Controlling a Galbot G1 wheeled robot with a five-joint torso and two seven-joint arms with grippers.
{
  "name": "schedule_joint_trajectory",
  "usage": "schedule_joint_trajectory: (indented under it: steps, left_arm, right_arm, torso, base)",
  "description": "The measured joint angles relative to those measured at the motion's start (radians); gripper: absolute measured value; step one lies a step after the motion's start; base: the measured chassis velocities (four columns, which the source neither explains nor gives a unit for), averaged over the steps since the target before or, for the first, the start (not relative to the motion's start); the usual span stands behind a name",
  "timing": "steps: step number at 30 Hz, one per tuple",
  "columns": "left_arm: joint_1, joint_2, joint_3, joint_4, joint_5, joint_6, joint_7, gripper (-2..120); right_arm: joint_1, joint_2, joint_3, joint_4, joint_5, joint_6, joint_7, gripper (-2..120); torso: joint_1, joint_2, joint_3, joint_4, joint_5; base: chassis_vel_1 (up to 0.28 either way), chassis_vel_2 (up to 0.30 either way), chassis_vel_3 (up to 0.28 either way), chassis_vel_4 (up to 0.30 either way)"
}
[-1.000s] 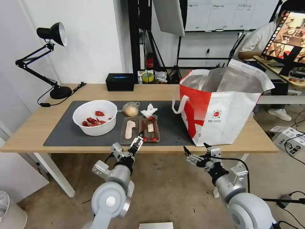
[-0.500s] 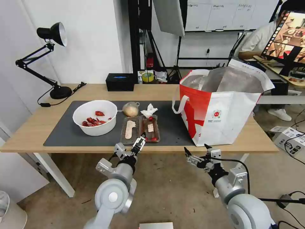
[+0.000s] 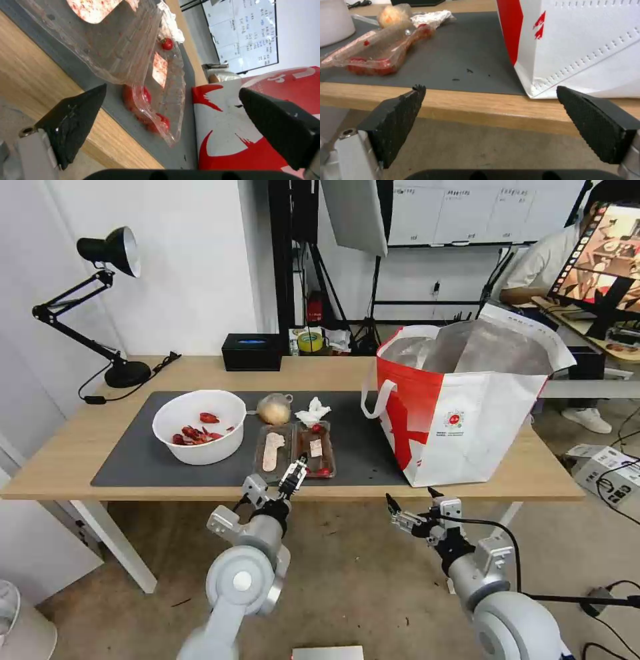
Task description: Pick up the trash from the table and place it into the takeout bag.
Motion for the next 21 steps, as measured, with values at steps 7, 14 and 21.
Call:
schedule_joint_trajectory:
  steps: [7,14,21]
  left_arm:
    - [-0.020,0.003,-0.005,0.019,-0.013,-0.006,0.001,100]
    - [-0.034,0.008,-0.012,0.020,-0.026,-0.011,0.001,100]
    - [-0.030,0.015,-0.019,0.009,-0.028,-0.028,0.028,100]
  right_arm:
    - [-0.003,0.006,-0.001,-0.004,-0.006,0.000,0.001,100]
    - [-0.006,0.016,-0.004,-0.012,-0.017,0.001,0.001,100]
    - [-0.007,0.022,-0.009,-0.019,-0.025,0.002,0.001,100]
  torso:
    - [0.000,0.000,0.000,0.0000,0.0000]
    - [0.000,0.000,0.000,0.0000,0.0000]
    - [0.000,0.000,0.000,0.0001,0.0000]
  base:
    - [0.000,0.000,0.000,0.000]
    - [0.000,0.000,0.000,0.000]
    - [0.000,0.000,0.000,0.000]
